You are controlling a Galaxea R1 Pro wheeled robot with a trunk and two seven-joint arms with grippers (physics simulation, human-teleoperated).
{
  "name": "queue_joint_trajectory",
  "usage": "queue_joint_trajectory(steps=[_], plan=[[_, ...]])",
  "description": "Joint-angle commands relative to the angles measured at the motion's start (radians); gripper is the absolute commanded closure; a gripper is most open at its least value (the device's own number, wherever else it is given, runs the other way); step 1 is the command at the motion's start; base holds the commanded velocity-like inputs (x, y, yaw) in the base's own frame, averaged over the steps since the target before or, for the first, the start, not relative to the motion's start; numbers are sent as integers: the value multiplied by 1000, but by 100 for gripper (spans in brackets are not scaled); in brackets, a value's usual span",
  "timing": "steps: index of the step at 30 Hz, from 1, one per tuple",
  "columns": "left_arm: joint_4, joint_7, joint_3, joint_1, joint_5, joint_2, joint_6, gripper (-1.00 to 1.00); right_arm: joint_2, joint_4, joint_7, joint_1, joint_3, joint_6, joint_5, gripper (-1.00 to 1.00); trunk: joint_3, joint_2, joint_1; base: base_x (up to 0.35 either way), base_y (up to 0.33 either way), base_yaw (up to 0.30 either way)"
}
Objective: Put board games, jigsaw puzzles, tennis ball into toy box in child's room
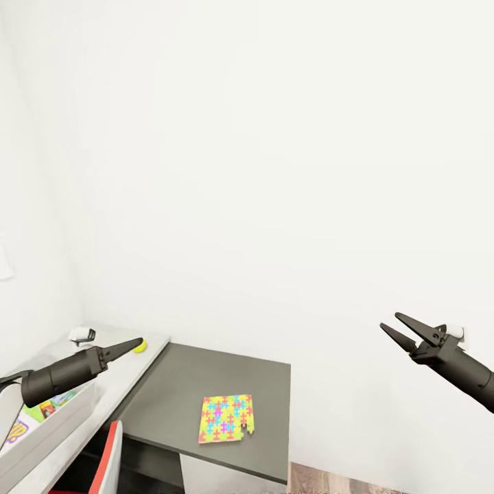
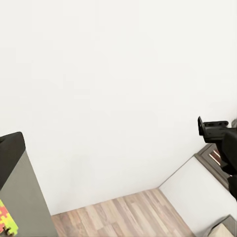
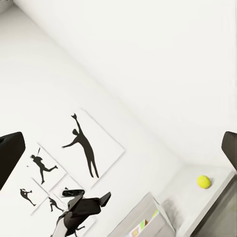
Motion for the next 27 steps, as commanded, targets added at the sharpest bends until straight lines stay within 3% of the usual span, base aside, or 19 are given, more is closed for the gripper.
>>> queue_joint_trajectory(steps=[1,21,27], plan=[[0,-2,1,0,1,0,5,-100,0,0,4,-1,0,4,2,-100,-2,-1,0,0,10,-122],[0,-2,3,1,2,0,5,-100,0,0,4,-1,-1,4,2,-100,-10,-1,0,0,8,-240],[0,-2,2,1,3,0,5,-100,0,0,5,-1,-1,4,2,-100,-10,-1,0,0,0,-102]])
